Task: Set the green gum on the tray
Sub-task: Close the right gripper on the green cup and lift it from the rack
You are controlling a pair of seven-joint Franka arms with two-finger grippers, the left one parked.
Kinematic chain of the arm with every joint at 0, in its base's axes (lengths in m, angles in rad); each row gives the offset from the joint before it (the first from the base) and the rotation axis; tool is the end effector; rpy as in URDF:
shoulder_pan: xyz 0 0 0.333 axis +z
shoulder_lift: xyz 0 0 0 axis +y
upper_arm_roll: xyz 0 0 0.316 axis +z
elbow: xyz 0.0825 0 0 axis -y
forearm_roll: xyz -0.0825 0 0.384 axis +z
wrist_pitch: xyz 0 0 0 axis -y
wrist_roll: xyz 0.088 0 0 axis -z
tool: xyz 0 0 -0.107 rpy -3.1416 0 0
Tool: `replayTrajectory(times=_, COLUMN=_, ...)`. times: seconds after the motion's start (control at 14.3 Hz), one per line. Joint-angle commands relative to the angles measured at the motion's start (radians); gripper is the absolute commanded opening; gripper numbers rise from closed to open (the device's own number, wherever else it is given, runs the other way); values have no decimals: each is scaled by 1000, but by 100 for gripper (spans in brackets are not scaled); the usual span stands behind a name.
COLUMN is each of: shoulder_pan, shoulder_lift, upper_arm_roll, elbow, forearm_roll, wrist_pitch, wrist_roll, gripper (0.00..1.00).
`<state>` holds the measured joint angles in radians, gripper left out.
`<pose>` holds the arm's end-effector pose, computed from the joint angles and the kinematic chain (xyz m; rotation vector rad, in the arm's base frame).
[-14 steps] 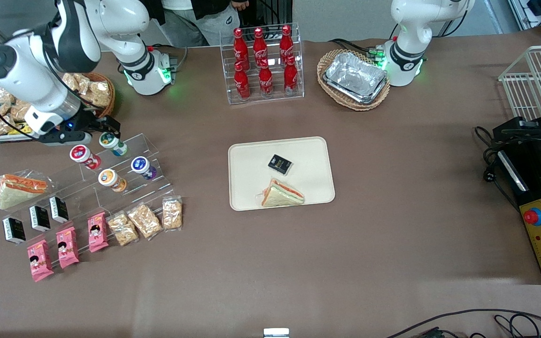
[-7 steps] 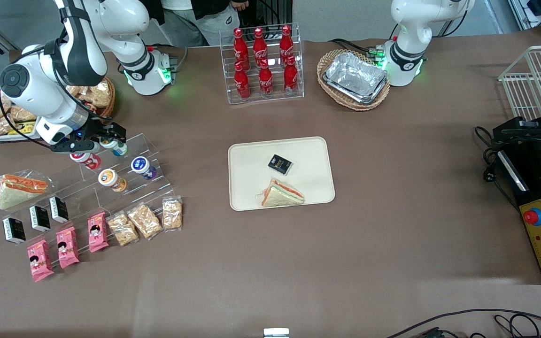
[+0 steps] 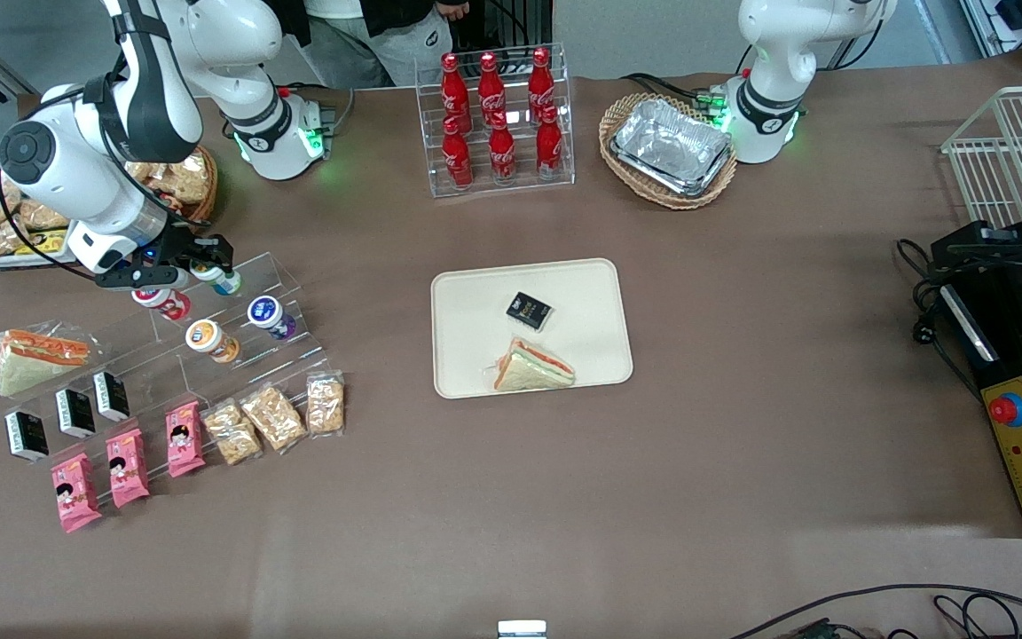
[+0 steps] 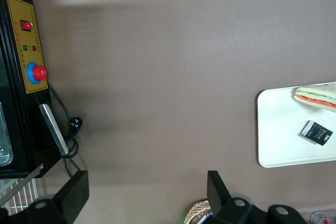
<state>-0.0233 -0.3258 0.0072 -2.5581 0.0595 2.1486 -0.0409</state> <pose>0.4095 -0.0042 0.3741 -3.0904 0.0159 0.1272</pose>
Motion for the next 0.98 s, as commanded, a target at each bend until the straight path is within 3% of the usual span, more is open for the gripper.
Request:
replayTrajectory(times=0.0, shoulder_pan=-3, shoulder_lift=-5, upper_arm_roll=0, elbow=10, forearm_roll=11, wrist_pitch=11, wrist_roll=6, gripper=3)
replayTrajectory(times=0.21, shoulder_pan=-3, shoulder_lift=-48, upper_arm_roll=-1, elbow=41, forearm_roll=11, wrist_pitch=-56, wrist_roll=6, gripper=0)
replayTrajectory(times=0.63, shoulder_pan=0, shoulder_lift=-68, upper_arm_roll=2, elbow=309, forearm_roll=13, wrist_pitch=-406, wrist_roll=16, gripper=0)
replayTrajectory(times=0.91, shoulder_pan=90, shoulder_lift=-53, upper_arm_roll=36, elbow=438, forearm_roll=14, wrist_pitch=-530, wrist_roll=203, gripper=0)
